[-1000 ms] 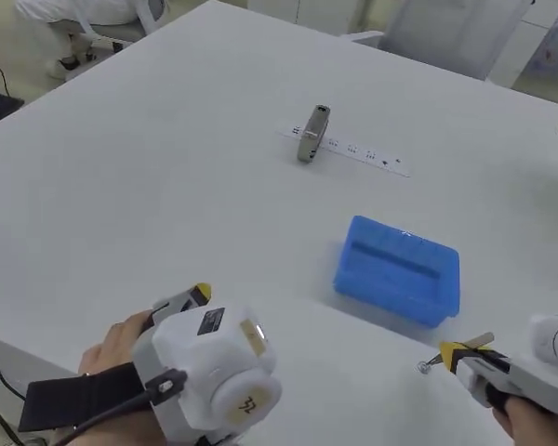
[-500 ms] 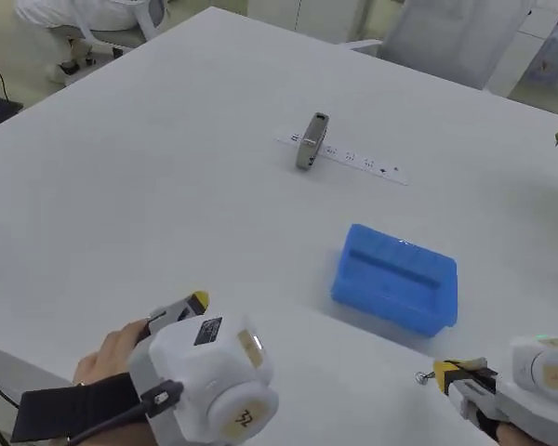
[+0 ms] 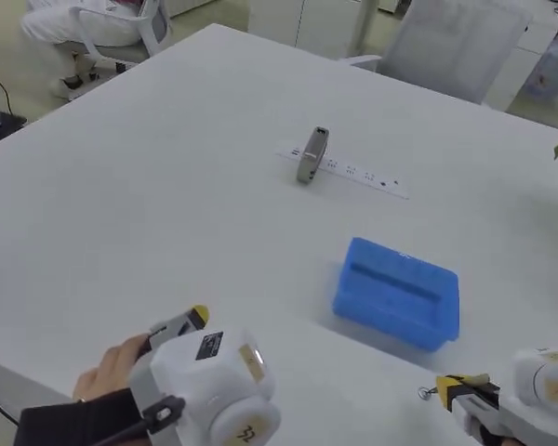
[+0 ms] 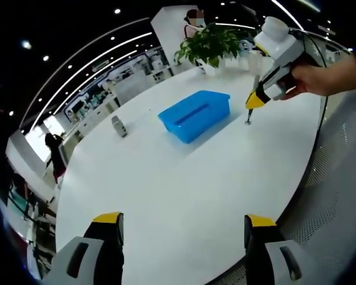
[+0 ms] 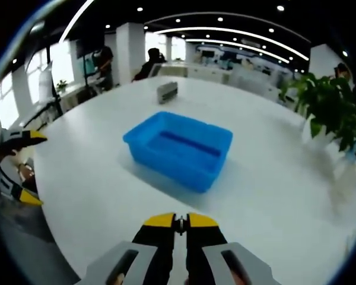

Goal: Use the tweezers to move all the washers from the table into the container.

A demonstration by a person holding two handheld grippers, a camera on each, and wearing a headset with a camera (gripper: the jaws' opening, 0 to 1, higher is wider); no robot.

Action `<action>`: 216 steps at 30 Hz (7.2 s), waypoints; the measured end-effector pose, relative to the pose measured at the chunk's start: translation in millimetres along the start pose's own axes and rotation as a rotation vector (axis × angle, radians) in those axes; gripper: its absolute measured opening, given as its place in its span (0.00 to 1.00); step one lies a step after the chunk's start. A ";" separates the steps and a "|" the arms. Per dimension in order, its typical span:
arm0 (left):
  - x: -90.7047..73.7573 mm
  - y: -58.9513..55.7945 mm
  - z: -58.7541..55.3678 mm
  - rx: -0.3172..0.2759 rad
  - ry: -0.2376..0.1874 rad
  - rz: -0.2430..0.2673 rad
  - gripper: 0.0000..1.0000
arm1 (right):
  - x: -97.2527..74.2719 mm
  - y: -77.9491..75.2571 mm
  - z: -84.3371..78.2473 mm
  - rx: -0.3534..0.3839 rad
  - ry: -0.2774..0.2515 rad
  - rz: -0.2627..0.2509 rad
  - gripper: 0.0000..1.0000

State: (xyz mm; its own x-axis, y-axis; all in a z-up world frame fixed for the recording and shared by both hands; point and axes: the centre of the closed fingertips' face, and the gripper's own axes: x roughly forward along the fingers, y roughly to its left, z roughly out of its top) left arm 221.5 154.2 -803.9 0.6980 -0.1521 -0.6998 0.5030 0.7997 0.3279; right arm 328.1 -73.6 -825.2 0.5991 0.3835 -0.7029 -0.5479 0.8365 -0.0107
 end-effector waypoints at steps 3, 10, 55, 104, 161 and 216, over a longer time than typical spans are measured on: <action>-0.1 0.1 0.0 -0.002 0.000 0.000 0.85 | 0.1 0.4 1.9 0.010 -0.001 0.006 0.02; -0.2 1.1 -0.3 -0.005 0.002 0.004 0.85 | -6.8 2.3 21.3 0.023 -0.038 0.022 0.02; 0.4 1.1 -0.9 -0.003 0.008 0.001 0.84 | 3.9 -3.6 117.1 -0.059 -0.168 0.027 0.03; 2.2 -2.7 -4.8 0.018 0.032 -0.014 0.84 | 59.9 -5.5 65.3 0.015 -0.018 0.033 0.03; -75.8 -87.9 169.7 0.147 -0.417 -0.891 0.09 | -87.0 159.4 20.6 -0.314 0.012 0.633 0.04; 56.5 -82.9 110.6 0.556 -0.253 -0.750 0.00 | 12.0 87.6 -13.9 -0.625 0.290 0.481 0.06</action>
State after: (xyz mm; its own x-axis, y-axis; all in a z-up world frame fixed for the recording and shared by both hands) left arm 275.6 15.0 -800.4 0.1538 -0.6837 -0.7133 0.9865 0.0647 0.1507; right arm 279.2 -1.1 -844.5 0.0903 0.4559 -0.8854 -0.9790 0.2039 0.0051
